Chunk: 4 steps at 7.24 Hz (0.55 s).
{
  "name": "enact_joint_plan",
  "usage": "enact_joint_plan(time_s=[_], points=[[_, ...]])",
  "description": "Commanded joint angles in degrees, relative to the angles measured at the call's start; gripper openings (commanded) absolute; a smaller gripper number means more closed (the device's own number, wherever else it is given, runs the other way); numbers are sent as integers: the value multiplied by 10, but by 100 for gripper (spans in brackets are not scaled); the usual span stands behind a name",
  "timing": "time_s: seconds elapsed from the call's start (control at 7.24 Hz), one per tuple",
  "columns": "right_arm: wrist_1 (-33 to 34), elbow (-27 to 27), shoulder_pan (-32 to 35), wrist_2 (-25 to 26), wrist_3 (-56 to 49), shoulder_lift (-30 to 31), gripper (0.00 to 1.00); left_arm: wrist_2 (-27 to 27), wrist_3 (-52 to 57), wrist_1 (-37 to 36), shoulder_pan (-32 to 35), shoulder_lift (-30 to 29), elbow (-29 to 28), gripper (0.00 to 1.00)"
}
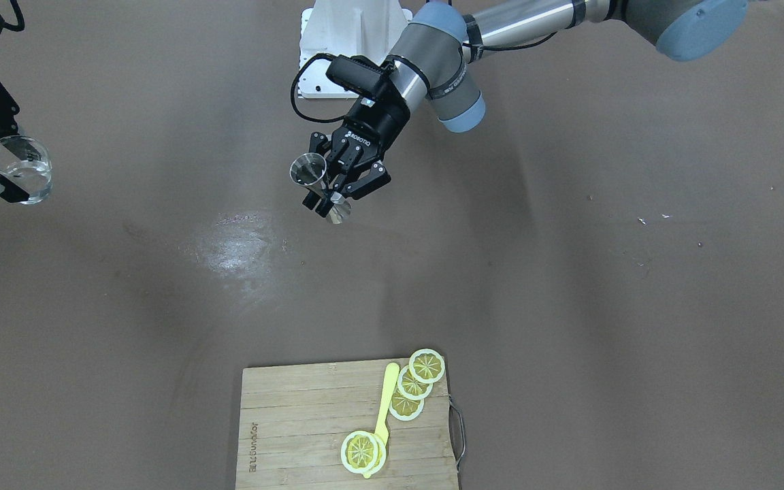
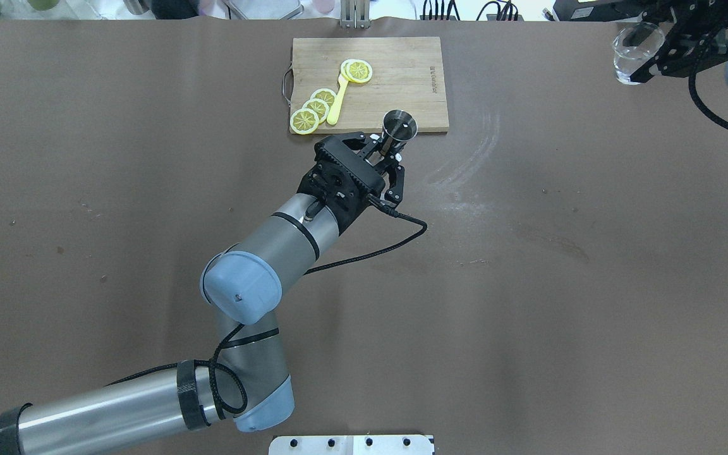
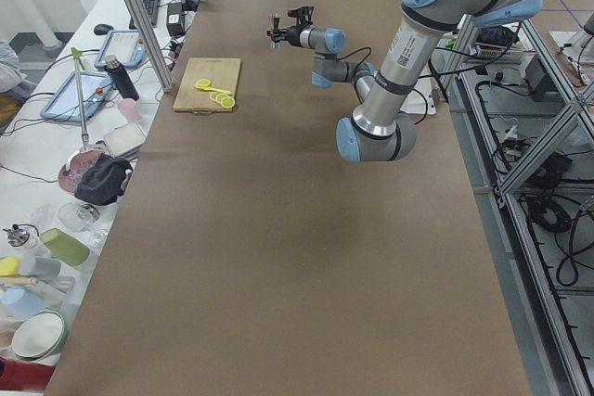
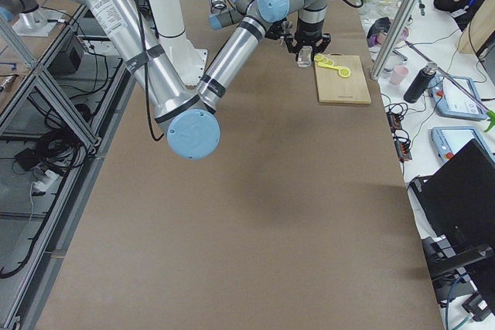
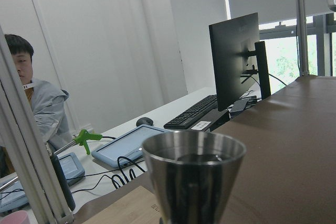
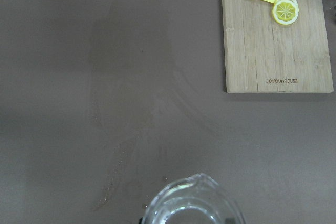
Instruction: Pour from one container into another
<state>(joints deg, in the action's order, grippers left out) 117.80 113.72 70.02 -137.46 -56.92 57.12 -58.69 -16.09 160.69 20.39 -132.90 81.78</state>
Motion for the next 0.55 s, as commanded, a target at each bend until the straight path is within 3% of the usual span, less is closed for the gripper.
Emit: enact_joint_plan(time_s=[0.0,0.41], points=[[2,-22,-34,2,9,-18,0,-16,-17,3,-4,-32,-41,0],[-2,-24,-75,21,55,-48,0,-17,-33,4,-3,-31,-43,0]])
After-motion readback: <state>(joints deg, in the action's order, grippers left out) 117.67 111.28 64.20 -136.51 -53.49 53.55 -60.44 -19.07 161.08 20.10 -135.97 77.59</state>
